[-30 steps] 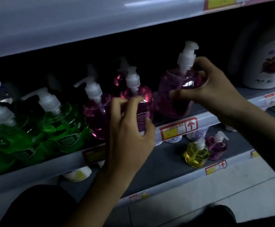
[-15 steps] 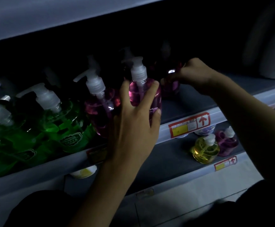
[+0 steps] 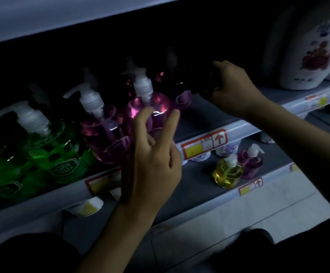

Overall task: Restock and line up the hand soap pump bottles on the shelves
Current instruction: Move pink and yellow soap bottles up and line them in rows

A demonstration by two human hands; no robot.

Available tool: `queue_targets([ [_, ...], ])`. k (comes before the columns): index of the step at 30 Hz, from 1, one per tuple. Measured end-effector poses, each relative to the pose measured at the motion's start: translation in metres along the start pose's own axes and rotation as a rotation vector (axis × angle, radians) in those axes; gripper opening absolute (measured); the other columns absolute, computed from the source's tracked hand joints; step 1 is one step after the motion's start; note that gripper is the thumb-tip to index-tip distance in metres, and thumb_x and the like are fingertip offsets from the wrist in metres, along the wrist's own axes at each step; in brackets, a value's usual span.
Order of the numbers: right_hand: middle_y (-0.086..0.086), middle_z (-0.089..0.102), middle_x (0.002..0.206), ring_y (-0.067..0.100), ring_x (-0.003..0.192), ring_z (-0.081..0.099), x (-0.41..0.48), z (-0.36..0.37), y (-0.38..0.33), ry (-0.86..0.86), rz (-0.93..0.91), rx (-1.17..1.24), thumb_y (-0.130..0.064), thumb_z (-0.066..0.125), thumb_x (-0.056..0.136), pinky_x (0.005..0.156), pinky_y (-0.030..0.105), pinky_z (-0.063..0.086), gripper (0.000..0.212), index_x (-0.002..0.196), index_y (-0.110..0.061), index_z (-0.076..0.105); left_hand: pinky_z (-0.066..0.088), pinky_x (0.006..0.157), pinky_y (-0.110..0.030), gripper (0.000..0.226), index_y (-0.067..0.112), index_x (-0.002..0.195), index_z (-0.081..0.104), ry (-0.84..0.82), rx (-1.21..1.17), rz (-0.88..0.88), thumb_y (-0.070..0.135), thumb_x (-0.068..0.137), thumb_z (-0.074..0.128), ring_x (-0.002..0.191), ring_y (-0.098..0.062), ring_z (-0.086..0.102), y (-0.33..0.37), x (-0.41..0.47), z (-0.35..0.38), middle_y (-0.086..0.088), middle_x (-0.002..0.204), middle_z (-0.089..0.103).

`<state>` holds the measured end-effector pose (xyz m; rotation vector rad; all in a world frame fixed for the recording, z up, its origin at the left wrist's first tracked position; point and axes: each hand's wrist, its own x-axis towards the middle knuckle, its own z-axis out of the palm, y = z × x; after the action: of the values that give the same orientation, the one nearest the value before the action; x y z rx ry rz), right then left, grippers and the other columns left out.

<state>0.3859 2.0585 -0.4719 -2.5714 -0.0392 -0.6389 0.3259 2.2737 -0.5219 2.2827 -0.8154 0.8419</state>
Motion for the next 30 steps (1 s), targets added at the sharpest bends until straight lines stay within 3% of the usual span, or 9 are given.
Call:
queue_targets([
  [3,0.02,0.069,0.099,0.041,0.095,0.064,-0.041,-0.021,0.017,-0.143,-0.074,-0.226,-0.016,0.057,0.081,0.079,0.037,0.052,0.015,0.09,-0.01,0.068,0.051,0.058,-0.038,0.04,0.017,0.128,0.051,-0.138,-0.09,0.094,0.01,0.088,0.055,0.079,-0.019,0.054,0.024,-0.014,0.02,-0.006,0.122,0.044],
  [5,0.014,0.069,0.105,0.034,0.096,0.066,-0.064,-0.026,0.037,-0.575,0.005,-0.475,-0.02,0.052,0.088,0.075,0.032,0.049,0.019,0.094,-0.011,0.069,0.052,0.061,-0.039,0.034,0.02,0.123,0.051,-0.302,-0.081,0.123,0.017,0.089,0.053,0.085,-0.024,0.058,0.038,-0.024,0.041,-0.002,0.117,0.048],
  [8,0.01,0.068,0.087,0.019,0.06,0.058,-0.094,-0.024,0.083,-1.041,0.453,-0.47,-0.019,0.052,0.094,0.05,0.02,0.046,0.013,0.088,-0.012,0.061,0.051,0.065,-0.042,0.03,0.022,0.121,0.048,-0.587,-0.061,0.092,0.022,0.091,0.051,0.086,-0.031,0.058,0.049,-0.038,0.084,-0.001,0.117,0.044],
  [10,0.01,0.054,0.068,0.017,0.045,0.045,-0.107,-0.019,0.12,-1.04,0.713,-0.379,-0.015,0.054,0.092,0.035,0.016,0.033,0.01,0.086,-0.007,0.057,0.049,0.072,-0.042,0.03,0.021,0.121,0.047,-0.734,-0.086,-0.007,0.021,0.091,0.051,0.092,-0.034,0.056,0.054,-0.041,0.117,-0.002,0.122,0.038],
  [12,0.018,0.061,0.087,0.019,0.054,0.05,-0.113,-0.008,0.153,-0.94,0.74,-0.403,-0.018,0.059,0.09,0.038,0.021,0.041,0.028,0.113,-0.002,0.058,0.047,0.083,-0.041,0.03,0.019,0.119,0.047,-0.848,-0.094,-0.038,0.016,0.09,0.051,0.103,-0.036,0.053,0.063,-0.042,0.15,-0.004,0.129,0.036],
  [15,0.025,0.054,0.133,0.037,0.113,0.058,-0.119,0.022,0.185,-0.608,0.612,-0.272,-0.023,0.063,0.089,0.095,0.036,0.048,0.055,0.136,0.0,0.045,0.04,0.099,-0.039,0.037,0.014,0.127,0.043,-0.937,-0.077,-0.043,0.011,0.091,0.048,0.119,-0.032,0.045,0.074,-0.045,0.192,-0.008,0.135,0.039],
  [17,0.024,0.05,0.138,0.038,0.125,0.051,-0.121,0.045,0.192,-0.56,0.631,-0.2,-0.023,0.069,0.084,0.103,0.043,0.042,0.068,0.142,-0.005,0.037,0.035,0.107,-0.041,0.053,0.008,0.142,0.032,-0.968,-0.011,0.007,0.011,0.091,0.046,0.129,-0.033,0.04,0.073,-0.049,0.213,-0.01,0.148,0.032],
  [23,0.018,0.061,0.12,0.037,0.108,0.062,-0.114,0.085,0.206,-0.476,0.622,-0.346,-0.031,0.06,0.087,0.072,0.038,0.043,0.04,0.119,-0.018,0.041,-0.001,0.119,-0.042,0.063,0.0,0.151,0.003,-1.061,0.178,0.204,0.022,0.099,0.033,0.147,-0.033,-0.002,0.055,-0.062,0.23,-0.015,0.161,-0.001],
  [30,0.025,0.062,0.106,0.041,0.099,0.062,-0.12,0.075,0.198,-0.428,0.515,-0.325,-0.03,0.061,0.091,0.065,0.037,0.04,0.026,0.099,-0.009,0.046,0.012,0.119,-0.046,0.089,0.027,0.152,-0.01,-1.236,-0.117,-0.086,0.024,0.092,0.054,0.148,-0.024,-0.007,0.04,-0.063,0.223,0.014,0.158,-0.02],
])
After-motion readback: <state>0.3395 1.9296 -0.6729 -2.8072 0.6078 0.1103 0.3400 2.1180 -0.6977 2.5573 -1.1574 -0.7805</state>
